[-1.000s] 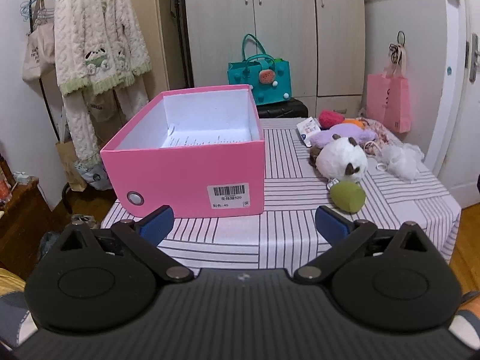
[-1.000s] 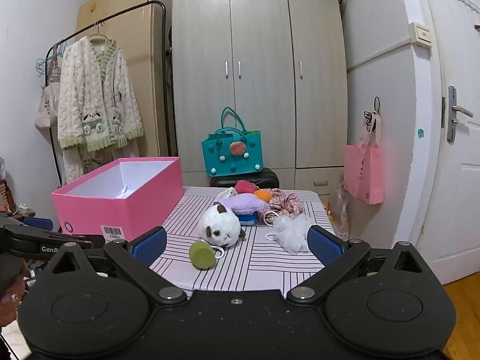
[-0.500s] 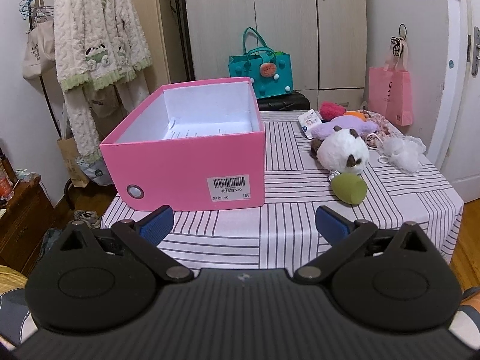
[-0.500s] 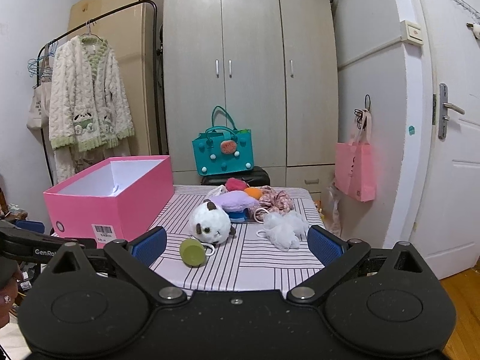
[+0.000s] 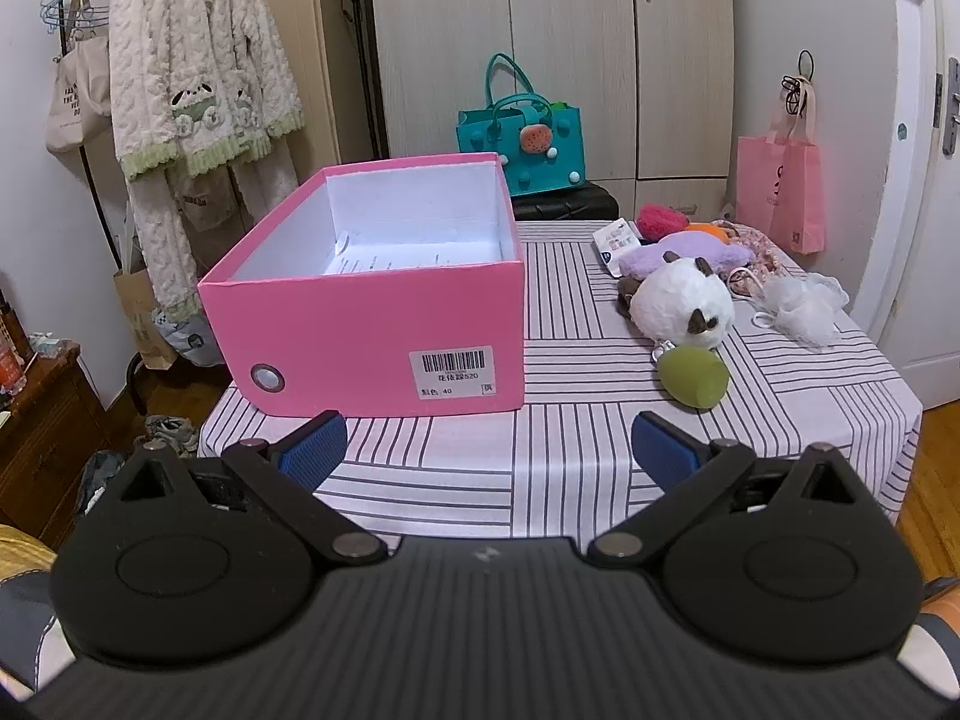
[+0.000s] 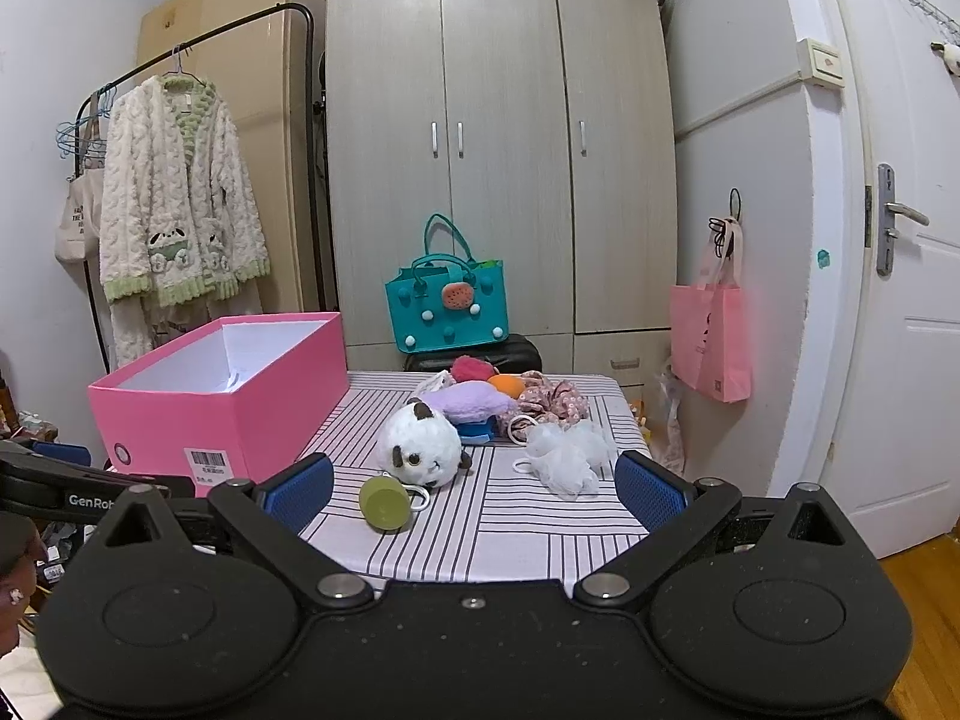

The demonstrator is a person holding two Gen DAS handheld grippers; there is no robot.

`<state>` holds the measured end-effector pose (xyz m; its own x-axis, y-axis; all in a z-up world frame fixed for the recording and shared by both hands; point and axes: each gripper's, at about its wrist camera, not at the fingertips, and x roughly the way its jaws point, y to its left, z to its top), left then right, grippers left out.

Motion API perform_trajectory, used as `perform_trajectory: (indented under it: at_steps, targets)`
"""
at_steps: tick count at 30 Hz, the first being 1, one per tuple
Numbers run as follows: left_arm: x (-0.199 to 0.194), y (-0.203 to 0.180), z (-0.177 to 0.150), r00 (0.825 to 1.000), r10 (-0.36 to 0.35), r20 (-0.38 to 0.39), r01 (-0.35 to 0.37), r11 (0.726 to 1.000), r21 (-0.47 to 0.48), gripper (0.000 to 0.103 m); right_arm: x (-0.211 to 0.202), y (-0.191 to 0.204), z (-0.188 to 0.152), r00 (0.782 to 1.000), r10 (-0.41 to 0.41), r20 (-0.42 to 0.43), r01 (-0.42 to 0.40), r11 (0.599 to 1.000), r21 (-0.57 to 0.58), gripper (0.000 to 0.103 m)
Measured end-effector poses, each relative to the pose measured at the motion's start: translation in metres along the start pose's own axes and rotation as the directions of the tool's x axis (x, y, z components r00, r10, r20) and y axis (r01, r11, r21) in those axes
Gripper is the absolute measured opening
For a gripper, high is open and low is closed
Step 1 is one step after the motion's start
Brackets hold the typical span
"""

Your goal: Organize soft objects

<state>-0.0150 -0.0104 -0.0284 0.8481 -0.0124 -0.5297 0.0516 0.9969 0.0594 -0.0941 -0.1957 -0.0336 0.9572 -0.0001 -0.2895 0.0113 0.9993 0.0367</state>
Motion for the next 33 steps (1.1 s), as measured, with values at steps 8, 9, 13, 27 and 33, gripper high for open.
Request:
perform_trajectory:
  at_steps: [8,9,13,27,33]
  targets:
    - [-0.001,-0.002,0.000,1.000,-0.003,0.009,0.003,1.000,-0.002,0.103,0.000,0.000,0.000,1.000,0.000,-0.001,0.000,1.000,0.000,0.102]
    - [-0.001,-0.002,0.000,1.000,-0.003,0.010,0.003,1.000,-0.002,0.103,0.000,0.000,0.000,1.000,0.000,-0.001,0.000,1.000,0.000,0.102]
    - [0.001,-0.003,0.000,1.000,-0.006,0.009,0.006,1.000,-0.002,0.103,0.000,0.001,-0.002,1.000,0.001,-0.003,-0.001,1.000,-0.003,0.102]
    - [0.004,-0.004,0.000,1.000,-0.003,-0.004,0.003,1.000,0.001,0.103,0.009,-0.003,-0.003,1.000,0.005,-0.015,-0.005,1.000,-0.004,0.102]
    - [0.011,-0.001,0.006,0.999,-0.024,-0.030,0.023,0.999,-0.047,0.103,0.016,-0.013,0.003,1.000,0.025,-0.002,-0.025,1.000,-0.019,0.102]
